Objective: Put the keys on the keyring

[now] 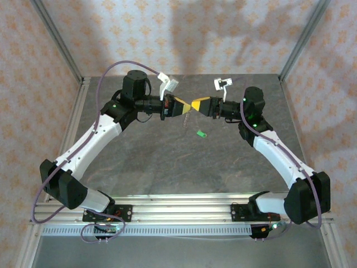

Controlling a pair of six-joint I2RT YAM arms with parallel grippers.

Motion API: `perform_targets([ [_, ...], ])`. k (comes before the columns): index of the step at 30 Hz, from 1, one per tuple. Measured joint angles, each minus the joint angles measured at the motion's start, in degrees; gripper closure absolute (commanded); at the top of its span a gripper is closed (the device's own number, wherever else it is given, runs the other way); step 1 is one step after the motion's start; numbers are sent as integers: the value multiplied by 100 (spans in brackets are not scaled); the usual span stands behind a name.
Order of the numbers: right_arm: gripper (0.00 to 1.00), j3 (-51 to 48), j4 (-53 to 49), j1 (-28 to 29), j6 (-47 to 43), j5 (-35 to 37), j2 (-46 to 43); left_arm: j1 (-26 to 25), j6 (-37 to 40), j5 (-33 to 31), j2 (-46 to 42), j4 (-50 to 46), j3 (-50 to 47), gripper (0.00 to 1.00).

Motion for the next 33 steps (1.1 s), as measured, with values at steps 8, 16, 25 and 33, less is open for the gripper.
perform_targets([
  [8,94,0,-44,44,-127,-83,15,0,2,-4,63,-81,22,100],
  [16,100,0,-83,48,-197,-105,31,33,22,-2,68,-170,22,100],
  [25,100,-20,-48,57,-201,334,31,37,-278,-363,66,59,7,74],
  [33,100,-181,155,55,138,1191,22,133,-1285,-1191,-160,852,-105,29],
])
